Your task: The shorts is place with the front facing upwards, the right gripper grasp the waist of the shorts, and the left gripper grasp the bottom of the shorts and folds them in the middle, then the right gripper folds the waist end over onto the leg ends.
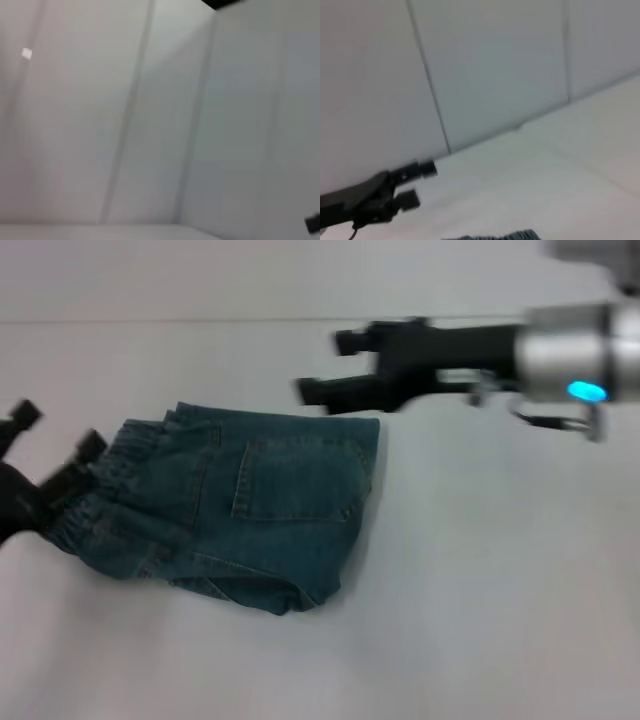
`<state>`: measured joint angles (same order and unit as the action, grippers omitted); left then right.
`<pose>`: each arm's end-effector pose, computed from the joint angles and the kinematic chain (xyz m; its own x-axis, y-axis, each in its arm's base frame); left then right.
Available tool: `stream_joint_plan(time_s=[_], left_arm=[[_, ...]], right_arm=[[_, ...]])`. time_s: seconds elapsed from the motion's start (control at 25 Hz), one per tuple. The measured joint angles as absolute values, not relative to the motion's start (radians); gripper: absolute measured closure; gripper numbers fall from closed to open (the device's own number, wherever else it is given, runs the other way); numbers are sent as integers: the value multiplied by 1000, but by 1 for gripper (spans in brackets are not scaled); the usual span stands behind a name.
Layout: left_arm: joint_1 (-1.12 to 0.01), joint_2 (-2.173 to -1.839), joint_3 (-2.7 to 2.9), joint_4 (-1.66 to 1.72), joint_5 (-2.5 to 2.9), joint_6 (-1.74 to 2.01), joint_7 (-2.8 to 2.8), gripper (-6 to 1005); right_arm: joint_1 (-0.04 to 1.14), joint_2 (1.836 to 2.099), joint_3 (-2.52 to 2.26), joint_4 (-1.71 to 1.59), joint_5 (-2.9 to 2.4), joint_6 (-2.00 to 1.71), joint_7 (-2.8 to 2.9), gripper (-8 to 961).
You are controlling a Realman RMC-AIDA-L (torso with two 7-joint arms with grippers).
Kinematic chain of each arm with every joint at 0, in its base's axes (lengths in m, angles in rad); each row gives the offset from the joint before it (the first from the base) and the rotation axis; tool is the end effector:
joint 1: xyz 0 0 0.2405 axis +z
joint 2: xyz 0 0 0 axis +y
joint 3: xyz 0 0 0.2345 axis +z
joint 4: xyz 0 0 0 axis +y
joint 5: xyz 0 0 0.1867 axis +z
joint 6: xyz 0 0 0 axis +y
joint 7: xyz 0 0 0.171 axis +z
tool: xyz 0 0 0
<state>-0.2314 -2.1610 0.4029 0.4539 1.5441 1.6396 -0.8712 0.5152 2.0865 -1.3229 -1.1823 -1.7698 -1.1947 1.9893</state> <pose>-0.2760 0.2587 0.0298 0.5450 -0.0265 0.8380 0.6845 -0.5631 -0.4630 0.1058 0.3479 -0.0208 0.8190 -0.3261 -0.4722 -0.4501 -0.8755 -0.1759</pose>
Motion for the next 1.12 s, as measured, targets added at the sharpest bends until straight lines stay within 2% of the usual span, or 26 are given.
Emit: stream_joint_plan(time_s=[0.24, 0.36, 1.12], left_arm=[[-250, -2157, 445, 617, 1773, 1729, -1080, 62], [-269, -2157, 469, 659, 1856, 1721, -1157, 63], [-287, -2163, 518, 644, 1907, 1666, -1170, 65]], right_arm=[[282, 2093, -1166, -1125, -1645, -1430, 1596, 17], [231, 2093, -1148, -1051, -1610, -1477, 1490, 17], [234, 2095, -1148, -919, -1598, -1518, 1364, 17]])
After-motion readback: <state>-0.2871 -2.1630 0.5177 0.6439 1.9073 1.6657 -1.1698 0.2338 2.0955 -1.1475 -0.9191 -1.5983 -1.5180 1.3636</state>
